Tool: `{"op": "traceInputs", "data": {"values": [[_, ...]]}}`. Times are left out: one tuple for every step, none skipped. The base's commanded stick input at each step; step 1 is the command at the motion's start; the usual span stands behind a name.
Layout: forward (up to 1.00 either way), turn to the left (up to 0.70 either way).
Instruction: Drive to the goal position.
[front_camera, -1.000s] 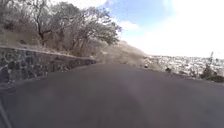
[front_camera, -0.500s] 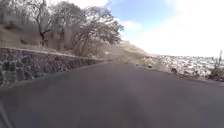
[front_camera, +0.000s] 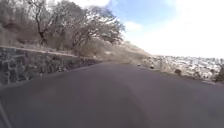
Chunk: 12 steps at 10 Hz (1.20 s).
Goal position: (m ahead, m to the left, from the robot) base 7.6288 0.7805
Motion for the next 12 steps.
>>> {"op": "traceInputs", "data": {"values": [[0.7,0.0],[0.7,0.0],[0.7,0.0],[0.7,0.0],[0.7,0.0],[0.7,0.0],[0.7,0.0],[0.7,0.0],[0.7,0.0],[0.7,0.0],[0.7,0.0],[0.7,0.0]]}}
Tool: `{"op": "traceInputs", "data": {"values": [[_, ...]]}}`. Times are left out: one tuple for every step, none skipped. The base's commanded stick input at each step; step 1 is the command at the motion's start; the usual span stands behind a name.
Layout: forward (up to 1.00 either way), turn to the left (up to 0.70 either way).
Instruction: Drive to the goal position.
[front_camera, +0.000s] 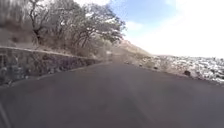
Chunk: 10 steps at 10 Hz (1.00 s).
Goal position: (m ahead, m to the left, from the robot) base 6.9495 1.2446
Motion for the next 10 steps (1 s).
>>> {"op": "traceInputs", "data": {"values": [[0.7,0.0],[0.7,0.0],[0.7,0.0],[0.7,0.0],[0.7,0.0],[0.7,0.0],[0.7,0.0],[0.7,0.0],[0.7,0.0],[0.7,0.0]]}}
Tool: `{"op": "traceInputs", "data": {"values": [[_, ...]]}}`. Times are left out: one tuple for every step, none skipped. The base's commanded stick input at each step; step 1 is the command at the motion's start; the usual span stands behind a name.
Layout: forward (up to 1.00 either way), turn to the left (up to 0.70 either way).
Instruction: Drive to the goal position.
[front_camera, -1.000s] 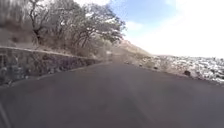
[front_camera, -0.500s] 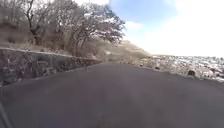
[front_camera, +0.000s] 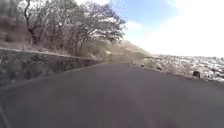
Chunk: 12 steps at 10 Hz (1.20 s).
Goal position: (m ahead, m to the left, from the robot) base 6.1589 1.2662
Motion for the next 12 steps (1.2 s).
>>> {"op": "traceInputs", "data": {"values": [[0.7,0.0],[0.7,0.0],[0.7,0.0],[0.7,0.0],[0.7,0.0],[0.7,0.0],[0.7,0.0],[0.7,0.0],[0.7,0.0],[0.7,0.0],[0.7,0.0],[0.7,0.0]]}}
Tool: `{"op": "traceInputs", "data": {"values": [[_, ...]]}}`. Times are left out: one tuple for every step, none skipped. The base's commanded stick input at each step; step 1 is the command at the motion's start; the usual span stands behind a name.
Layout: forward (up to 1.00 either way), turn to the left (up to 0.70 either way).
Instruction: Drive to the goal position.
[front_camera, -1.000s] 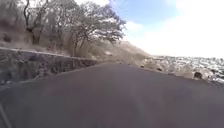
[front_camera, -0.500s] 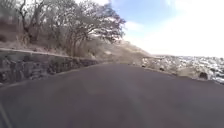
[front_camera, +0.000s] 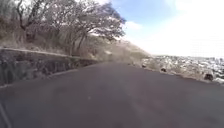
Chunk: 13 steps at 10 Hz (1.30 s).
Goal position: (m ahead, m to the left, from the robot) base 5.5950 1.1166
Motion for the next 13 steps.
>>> {"op": "traceInputs", "data": {"values": [[0.7,0.0],[0.7,0.0],[0.7,0.0],[0.7,0.0],[0.7,0.13],[0.7,0.26],[0.7,0.3],[0.7,0.16],[0.7,0.01],[0.7,0.0],[0.7,0.0],[0.7,0.0],[0.7,0.0]]}}
